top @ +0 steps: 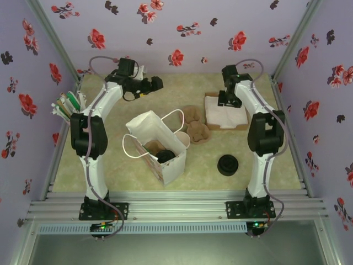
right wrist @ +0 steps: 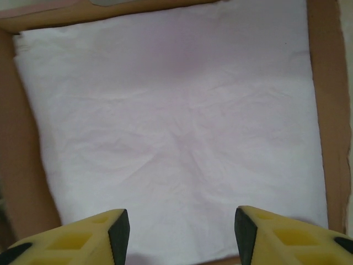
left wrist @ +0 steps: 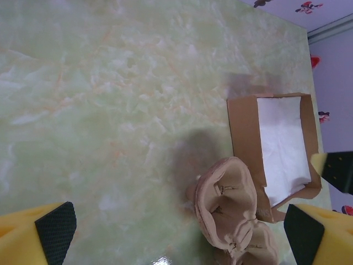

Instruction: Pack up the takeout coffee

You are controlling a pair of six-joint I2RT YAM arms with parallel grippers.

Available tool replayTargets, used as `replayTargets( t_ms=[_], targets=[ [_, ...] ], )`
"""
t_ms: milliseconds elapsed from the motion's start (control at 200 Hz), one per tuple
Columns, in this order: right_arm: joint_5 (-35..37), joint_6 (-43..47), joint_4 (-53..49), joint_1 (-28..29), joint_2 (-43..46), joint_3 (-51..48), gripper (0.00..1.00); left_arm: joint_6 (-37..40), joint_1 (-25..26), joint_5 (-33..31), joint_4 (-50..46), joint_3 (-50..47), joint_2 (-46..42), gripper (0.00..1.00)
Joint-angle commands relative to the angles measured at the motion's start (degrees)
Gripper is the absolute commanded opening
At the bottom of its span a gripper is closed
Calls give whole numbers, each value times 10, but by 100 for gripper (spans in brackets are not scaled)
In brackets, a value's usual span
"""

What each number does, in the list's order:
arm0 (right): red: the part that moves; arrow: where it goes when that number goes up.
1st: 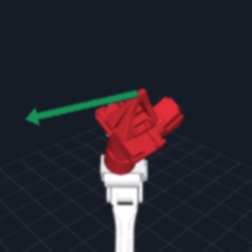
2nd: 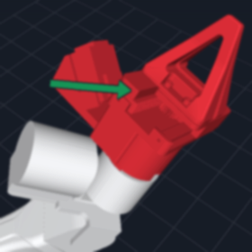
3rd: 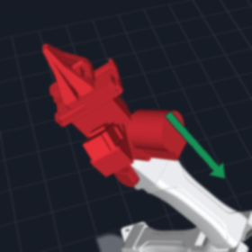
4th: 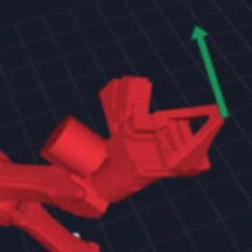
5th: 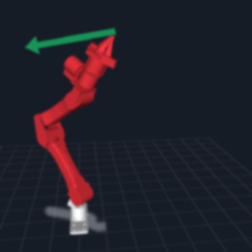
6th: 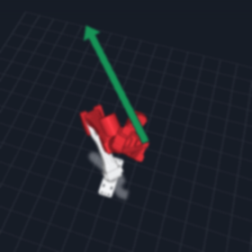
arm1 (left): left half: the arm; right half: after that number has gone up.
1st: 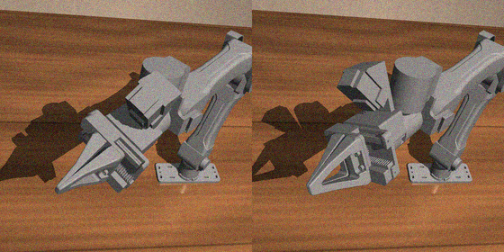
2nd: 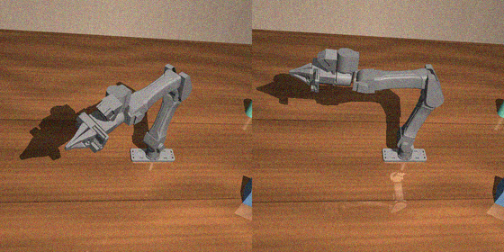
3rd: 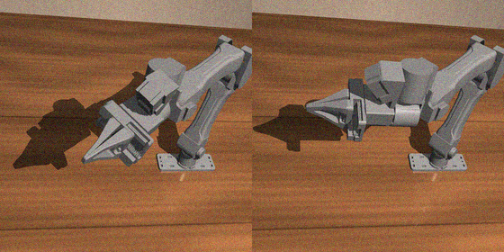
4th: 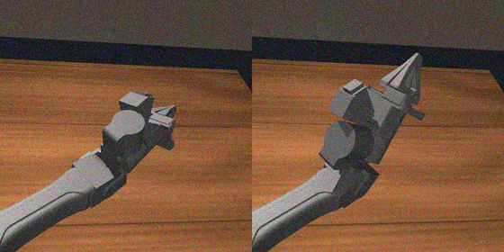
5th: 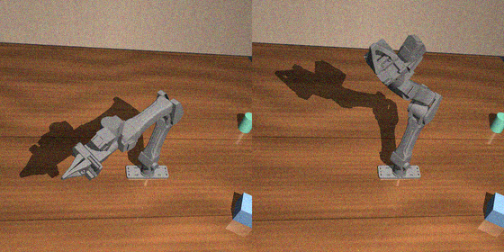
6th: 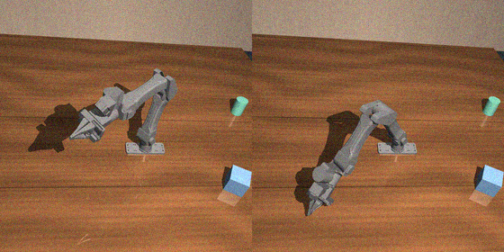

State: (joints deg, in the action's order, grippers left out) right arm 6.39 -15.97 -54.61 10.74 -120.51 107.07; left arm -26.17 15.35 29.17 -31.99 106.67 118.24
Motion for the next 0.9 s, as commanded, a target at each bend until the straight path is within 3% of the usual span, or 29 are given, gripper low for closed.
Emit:
replayTargets(
  t_ms=[0, 650, 895],
  targets=[
    [-14, 22, -37, -14, -41, 44, 52, 19, 5, 12, -10, 17, 6, 99],
    [-63, 41, -116, -22, -216, 186, 52, 30, 16, 12, -17, 15, 0, 99],
    [-55, 36, -116, -19, -222, 177, 44, 32, 21, 13, -18, 13, -1, 99]
  ],
)
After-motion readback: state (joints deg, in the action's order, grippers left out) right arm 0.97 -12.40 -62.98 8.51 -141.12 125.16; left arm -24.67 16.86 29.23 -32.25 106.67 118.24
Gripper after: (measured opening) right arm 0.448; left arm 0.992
